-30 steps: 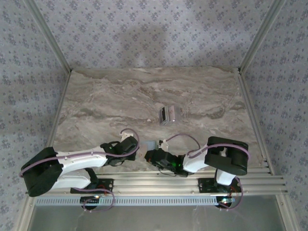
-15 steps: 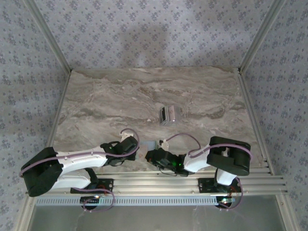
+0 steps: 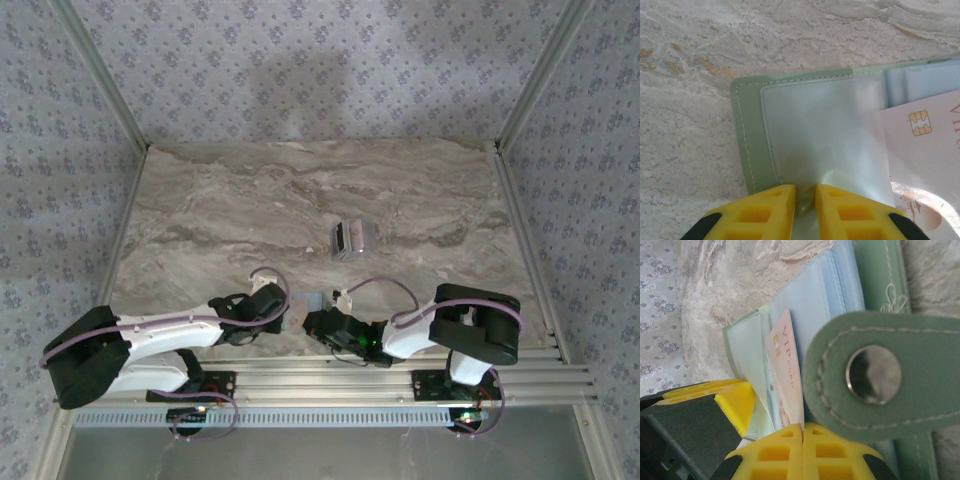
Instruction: Put the credit cards into the card holder
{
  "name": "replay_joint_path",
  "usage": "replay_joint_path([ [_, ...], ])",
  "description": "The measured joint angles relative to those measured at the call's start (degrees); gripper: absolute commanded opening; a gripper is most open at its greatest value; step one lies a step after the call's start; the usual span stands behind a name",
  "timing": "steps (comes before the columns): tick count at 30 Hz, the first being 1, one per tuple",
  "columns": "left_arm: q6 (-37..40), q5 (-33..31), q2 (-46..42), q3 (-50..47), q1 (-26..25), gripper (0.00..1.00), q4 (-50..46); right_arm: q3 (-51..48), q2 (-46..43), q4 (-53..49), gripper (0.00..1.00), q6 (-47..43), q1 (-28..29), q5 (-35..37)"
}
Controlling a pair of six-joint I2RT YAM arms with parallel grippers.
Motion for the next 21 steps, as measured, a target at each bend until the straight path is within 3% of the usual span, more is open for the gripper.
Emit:
replay_joint_path([
  [21,-0.02,0.0,-0.33,-0.52,0.0,0.2,0.68,0.83,3.41,4.85,0.0,0.81,0.15,2.84],
])
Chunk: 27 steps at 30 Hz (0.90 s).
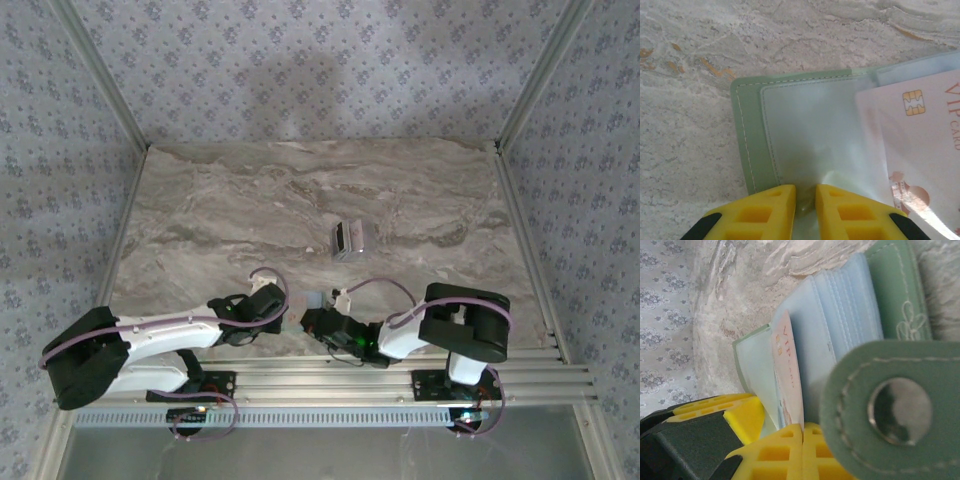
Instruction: Put the credit cards into the card holder
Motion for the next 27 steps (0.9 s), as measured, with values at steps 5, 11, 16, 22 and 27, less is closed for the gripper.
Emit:
replay_joint_path([
  [5,0.0,-0.04,0.02,0.0,-0.22,0.2,0.02,0.74,0.59,-0.04,0.0,0.0,0.33,0.74],
  [11,0.0,-0.04,-0.07,0.0,-0.28,0.2,-0.02,1.11,0.96,-0.26,0.0,0.0,1.09,2.21],
  [16,0.0,-0.07,-0.37,0.0,-0.33,0.2,-0.15,1.75,1.97,0.07,0.0,0.0,2.29,4.92],
  [22,-0.02,-0.09,-0.44,0.0,-0.33,0.21,-0.2,1.81,3.45,2.23,0.0,-0.26,3.67,8.44],
  [27,-0.44,0.09,-1.57,0.0,-0.33,0.28,-0.09,1.81,3.98,3.13,0.0,-0.22,3.87,9.27],
])
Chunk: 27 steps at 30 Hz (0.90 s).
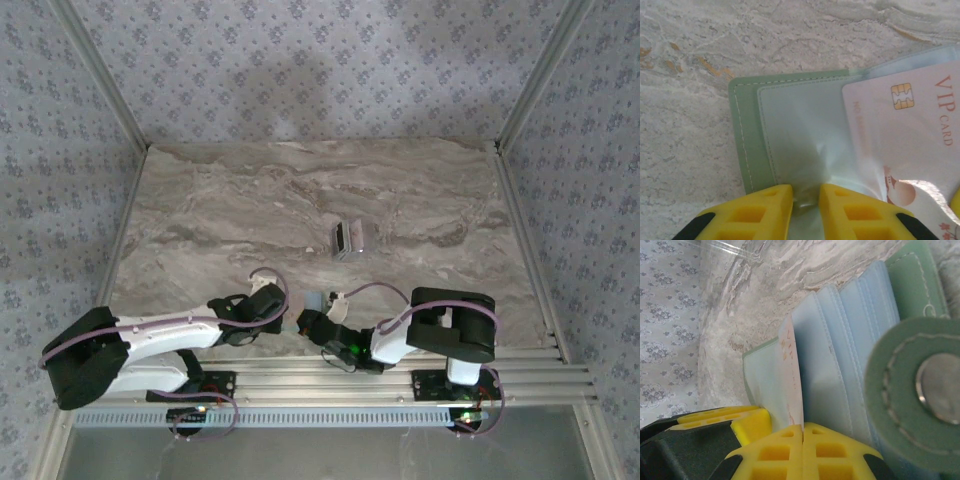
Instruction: Put the credit cards into the card holder
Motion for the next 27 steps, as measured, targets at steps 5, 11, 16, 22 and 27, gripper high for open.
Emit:
replay_joint_path([
  [5,-0.28,0.85,-3.82,-0.94,0.04,0.3,-1.95,1.6,1.66,1.2,0.0,0.35,-0.59,-2.19],
  [11,-1.33,2.67,-9.88,-2.6,0.0,0.29,-4.5,1.81,2.03,1.79,0.0,1.05,-1.27,-3.96],
  [16,-2.54,2.49,-13.62,-4.68,0.02,0.27,-7.5,1.9,2.08,2.01,0.06,1.07,-1.7,-5.38],
  [22,-3.02,2.08,-14.36,-4.85,0.5,0.26,-9.11,2.6,1.36,0.17,0.17,0.13,-1.95,-6.43],
  [27,-2.99,1.53,-12.02,-4.5,0.57,0.26,-8.81,5.38,-0.92,-7.85,0.26,-1.66,-1.95,-8.0],
])
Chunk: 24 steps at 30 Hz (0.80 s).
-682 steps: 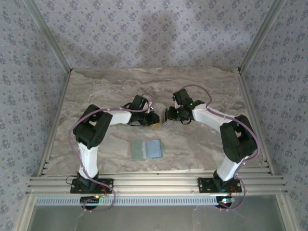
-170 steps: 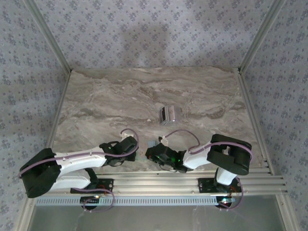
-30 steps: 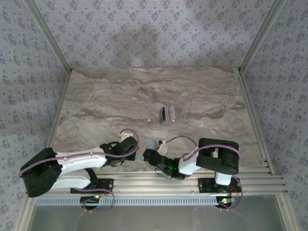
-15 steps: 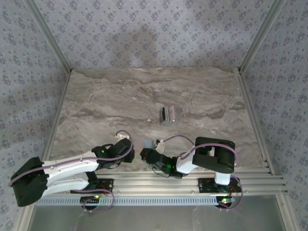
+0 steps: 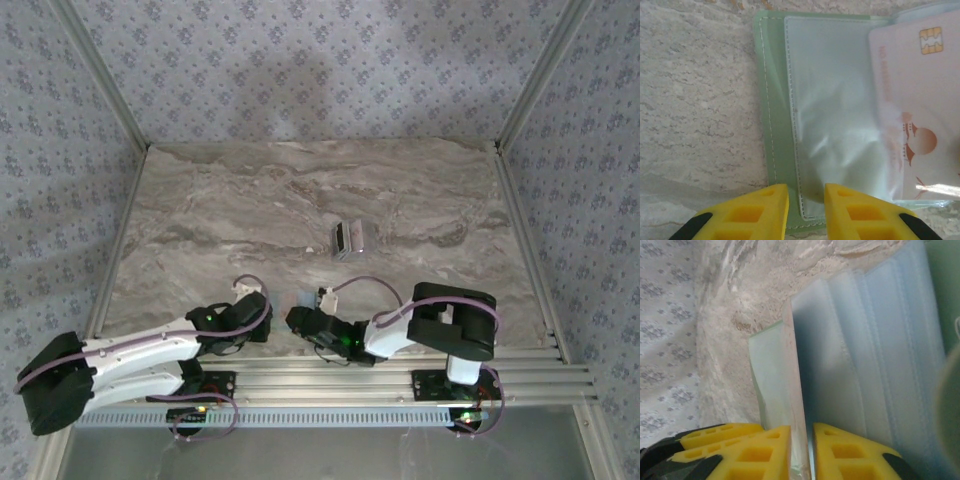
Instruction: Put the credit cards into the card holder
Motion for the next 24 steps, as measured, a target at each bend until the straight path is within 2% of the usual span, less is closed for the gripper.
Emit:
replay_joint_path([
  [6,0.07,-0.04,1.29,1.27,0.28,0.26,-0.72,2.32,-3.5,-11.02,0.35,-1.75,0.46,-0.83],
  [8,0.22,-0.11,1.29,1.88,0.42,0.27,-0.85,2.69,-4.46,-13.73,0.44,-2.25,0.7,-0.9],
  [13,0.68,-0.11,1.31,3.63,0.72,0.27,-0.87,3.67,-6.25,-18.27,0.54,-3.56,0.81,-1.05],
  [19,1.16,0.15,1.38,4.63,2.43,0.27,-0.87,4.68,-8.28,-24.98,0.53,-6.03,0.79,-1.07],
  [24,1.75,0.37,-1.81,4.63,4.15,0.28,-1.33,5.9,-9.57,-31.52,0.51,-9.03,0.63,-1.07],
])
